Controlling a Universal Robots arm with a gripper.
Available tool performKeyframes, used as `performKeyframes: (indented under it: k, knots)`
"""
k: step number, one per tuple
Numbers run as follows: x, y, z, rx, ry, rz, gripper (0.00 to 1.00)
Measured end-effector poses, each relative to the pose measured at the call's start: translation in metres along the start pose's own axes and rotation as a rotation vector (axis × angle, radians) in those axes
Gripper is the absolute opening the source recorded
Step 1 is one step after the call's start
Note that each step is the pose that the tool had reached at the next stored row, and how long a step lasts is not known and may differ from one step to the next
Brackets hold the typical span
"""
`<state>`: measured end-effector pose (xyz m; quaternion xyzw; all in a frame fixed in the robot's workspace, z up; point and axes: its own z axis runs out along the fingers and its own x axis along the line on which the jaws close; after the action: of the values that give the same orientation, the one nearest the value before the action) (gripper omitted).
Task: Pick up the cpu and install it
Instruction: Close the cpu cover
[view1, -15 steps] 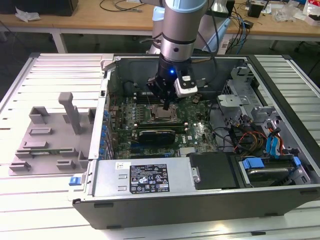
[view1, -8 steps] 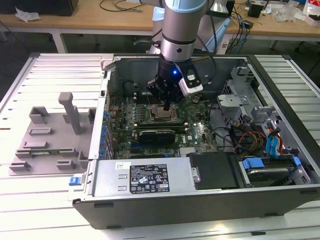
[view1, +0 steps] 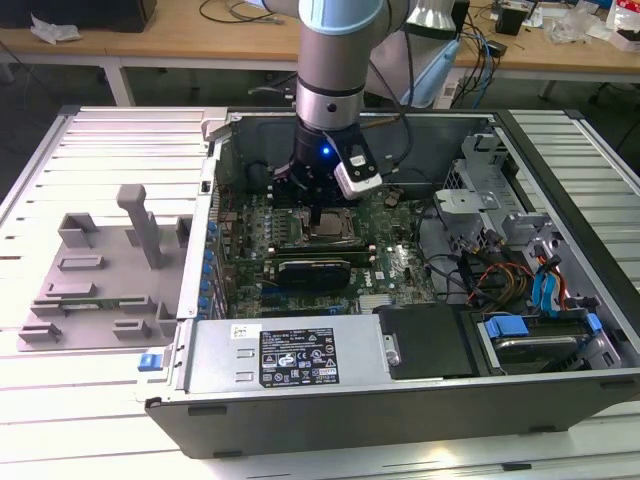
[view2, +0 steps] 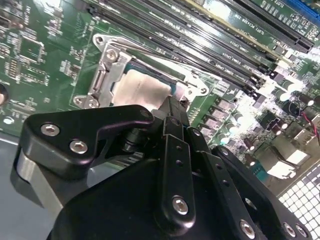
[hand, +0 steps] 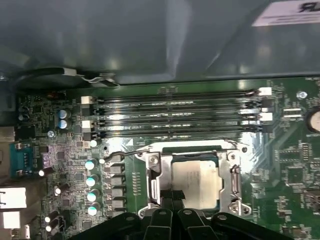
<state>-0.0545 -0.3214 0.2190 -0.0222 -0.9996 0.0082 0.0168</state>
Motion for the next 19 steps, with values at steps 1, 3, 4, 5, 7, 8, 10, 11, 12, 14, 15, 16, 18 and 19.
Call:
performKeyframes:
  k: [1,3,4,5,7,8,10,11,12,14,15,16,18,19]
  knots:
    - [0.0013,0.0,0.0011,-0.0005,-0.0011,-0.002,0.11]
    - [0.0037,0.0002,0.0054,-0.0009,-0.0052,-0.02,0.11]
    - [0.0038,0.0008,0.0069,-0.0009,-0.0063,-0.033,0.11]
    - [0.0039,0.0011,0.0074,-0.0012,-0.0068,-0.039,0.11]
    - [0.0051,0.0013,0.0079,-0.0023,-0.008,-0.047,0.11]
    - [0.0068,0.0014,0.0081,-0.0028,-0.009,-0.049,0.11]
    - [0.0091,0.0016,0.0086,-0.0059,-0.0122,-0.052,0.11]
    - [0.0097,0.0016,0.009,-0.0074,-0.0142,-0.054,0.11]
    - [0.01,0.0017,0.0096,-0.0085,-0.0158,-0.057,0.11]
    - [0.0101,0.0018,0.0107,-0.0095,-0.0175,-0.061,0.11]
    - [0.0101,0.0018,0.0108,-0.0093,-0.0174,-0.061,0.11]
    - [0.0101,0.0019,0.0119,-0.0095,-0.0177,-0.062,0.11]
    - [0.0101,0.0019,0.013,-0.0095,-0.0177,-0.062,0.11]
    - [0.0101,0.0018,0.0141,-0.0094,-0.0176,-0.062,0.11]
